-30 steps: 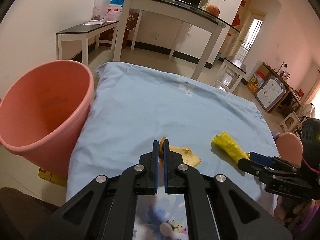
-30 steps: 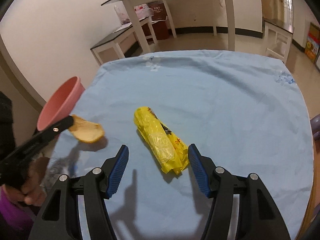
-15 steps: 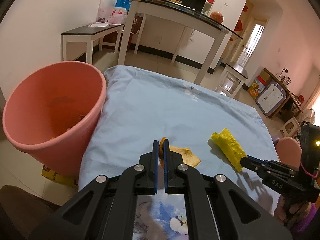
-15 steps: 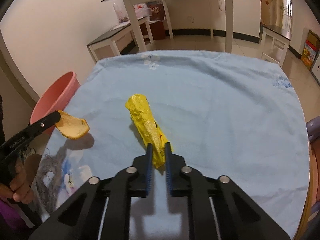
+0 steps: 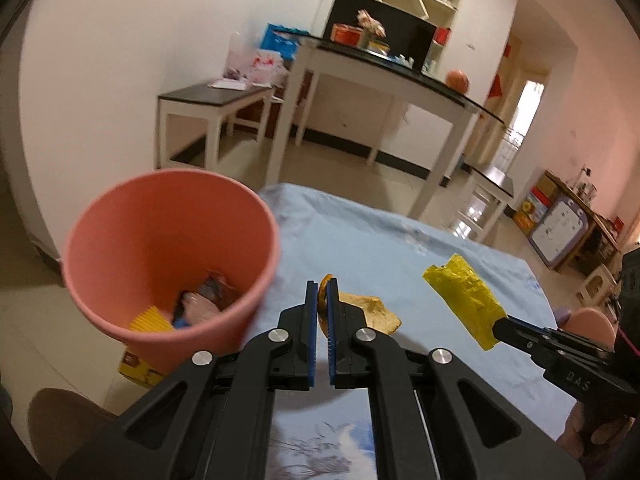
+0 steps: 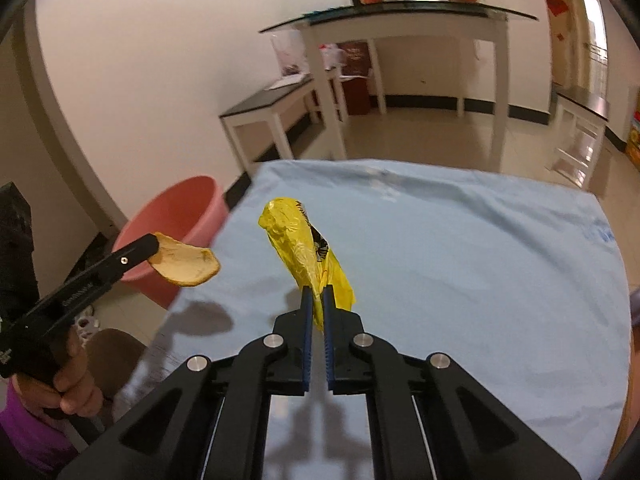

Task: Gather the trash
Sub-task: 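Lift the orange peel and yellow wrapper over the pink bucket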

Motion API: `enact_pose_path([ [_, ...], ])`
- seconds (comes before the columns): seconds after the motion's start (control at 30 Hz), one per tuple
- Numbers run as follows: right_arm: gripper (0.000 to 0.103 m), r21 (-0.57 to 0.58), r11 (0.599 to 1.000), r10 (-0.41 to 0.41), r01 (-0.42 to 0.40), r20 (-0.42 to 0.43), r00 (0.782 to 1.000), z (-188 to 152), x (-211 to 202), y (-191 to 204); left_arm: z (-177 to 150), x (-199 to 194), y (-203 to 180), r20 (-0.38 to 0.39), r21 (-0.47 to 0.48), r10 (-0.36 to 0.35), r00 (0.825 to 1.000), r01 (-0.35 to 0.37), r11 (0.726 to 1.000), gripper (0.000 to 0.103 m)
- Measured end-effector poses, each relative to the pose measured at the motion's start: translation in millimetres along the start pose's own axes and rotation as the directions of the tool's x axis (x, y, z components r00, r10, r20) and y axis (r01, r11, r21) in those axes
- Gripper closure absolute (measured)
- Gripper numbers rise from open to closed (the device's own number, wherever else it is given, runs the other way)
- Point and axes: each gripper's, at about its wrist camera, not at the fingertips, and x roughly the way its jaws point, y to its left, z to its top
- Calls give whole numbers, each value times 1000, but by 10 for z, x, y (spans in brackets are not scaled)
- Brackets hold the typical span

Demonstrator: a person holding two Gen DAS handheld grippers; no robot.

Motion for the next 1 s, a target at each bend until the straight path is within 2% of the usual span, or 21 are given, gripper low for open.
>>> enact_pose_path([
  [0.23,99,-50,995,92,-92,5,996,269,140,478,160,-216,271,74,-27,98,992,-96,995,99],
  [0.47,99,-109,980,168,-167,-3,986,442,316,1007,250,-385,516,131,-41,195,972,-191,981,99],
  [0.7,99,-121,972,202,-202,-20,979,556,475,1366,246,-424,735,142,-64,256,956,-249,966,99],
  [1.0,98,-109,967,224,-229,-56,973,621,712,1570,238,-387,1027,133,-113,305,943,-291,950,99],
])
